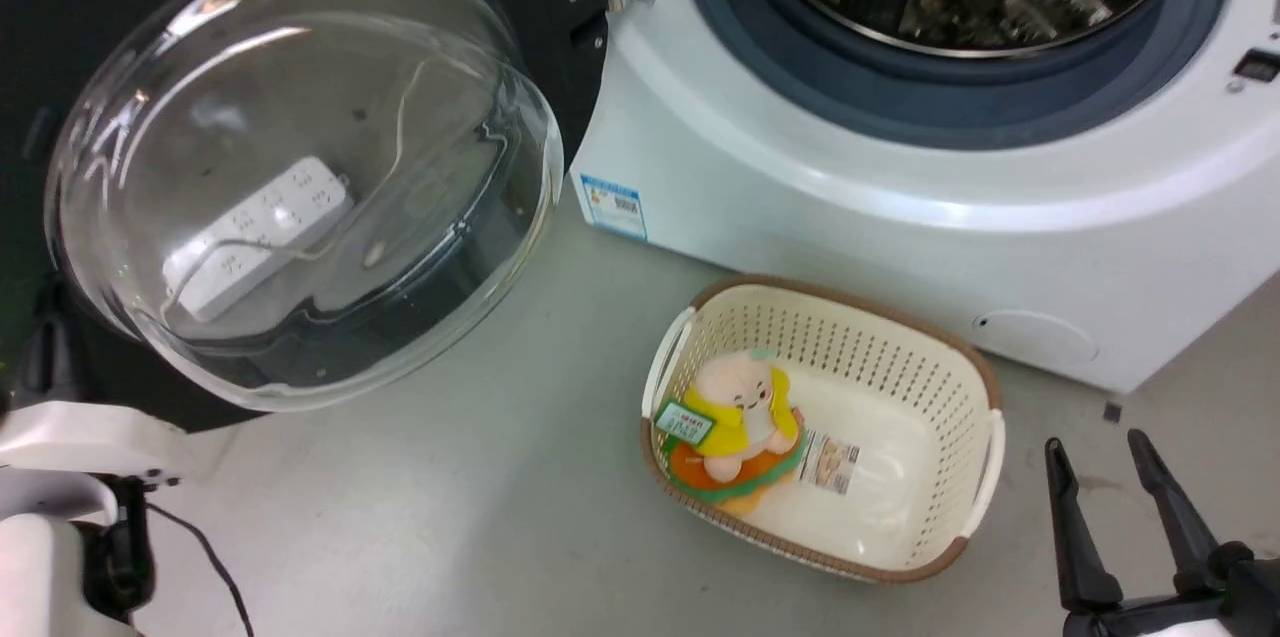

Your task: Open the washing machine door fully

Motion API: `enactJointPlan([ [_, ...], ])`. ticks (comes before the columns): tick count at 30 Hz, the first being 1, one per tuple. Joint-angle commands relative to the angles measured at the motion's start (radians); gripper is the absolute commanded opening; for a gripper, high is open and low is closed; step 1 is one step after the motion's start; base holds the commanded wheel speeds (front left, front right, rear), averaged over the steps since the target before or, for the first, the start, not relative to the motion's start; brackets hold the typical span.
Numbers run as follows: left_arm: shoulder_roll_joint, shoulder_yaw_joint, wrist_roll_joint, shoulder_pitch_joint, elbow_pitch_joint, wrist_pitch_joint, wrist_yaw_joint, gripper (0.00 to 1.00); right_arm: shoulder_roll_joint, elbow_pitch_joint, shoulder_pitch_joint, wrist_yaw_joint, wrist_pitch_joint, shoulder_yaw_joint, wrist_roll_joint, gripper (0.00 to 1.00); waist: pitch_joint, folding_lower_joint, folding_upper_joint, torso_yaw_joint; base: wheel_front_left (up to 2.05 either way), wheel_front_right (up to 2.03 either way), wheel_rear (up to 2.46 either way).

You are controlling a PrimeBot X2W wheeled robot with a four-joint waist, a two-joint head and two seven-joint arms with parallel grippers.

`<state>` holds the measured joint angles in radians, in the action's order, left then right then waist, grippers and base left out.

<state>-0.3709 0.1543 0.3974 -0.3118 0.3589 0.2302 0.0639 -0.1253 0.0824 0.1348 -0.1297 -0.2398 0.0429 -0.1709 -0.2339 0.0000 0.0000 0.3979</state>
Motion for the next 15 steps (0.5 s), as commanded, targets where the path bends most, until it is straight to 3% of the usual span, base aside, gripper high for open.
enactJointPlan([
  [1,0.0,-0.017,-0.02,0.014,-0.024,0.011,-0.008,0.0,0.009,-0.011,-0.013,-0.001,-0.008,-0.003,-0.001,1.0,0.032,0.0,0.0,-0.01,0.0,0.0,0.0],
  [5,0.01,-0.049,-0.07,0.064,-0.124,0.021,0.006,0.0,0.029,-0.034,-0.012,-0.001,-0.016,-0.009,-0.008,1.0,0.089,0.0,0.0,-0.032,0.0,0.0,0.0],
  [15,0.101,-0.213,-0.115,0.21,-0.425,-0.029,-0.009,0.0,0.06,-0.064,-0.009,-0.001,-0.022,-0.006,-0.023,1.0,0.203,0.0,0.0,-0.129,0.0,0.0,0.0],
])
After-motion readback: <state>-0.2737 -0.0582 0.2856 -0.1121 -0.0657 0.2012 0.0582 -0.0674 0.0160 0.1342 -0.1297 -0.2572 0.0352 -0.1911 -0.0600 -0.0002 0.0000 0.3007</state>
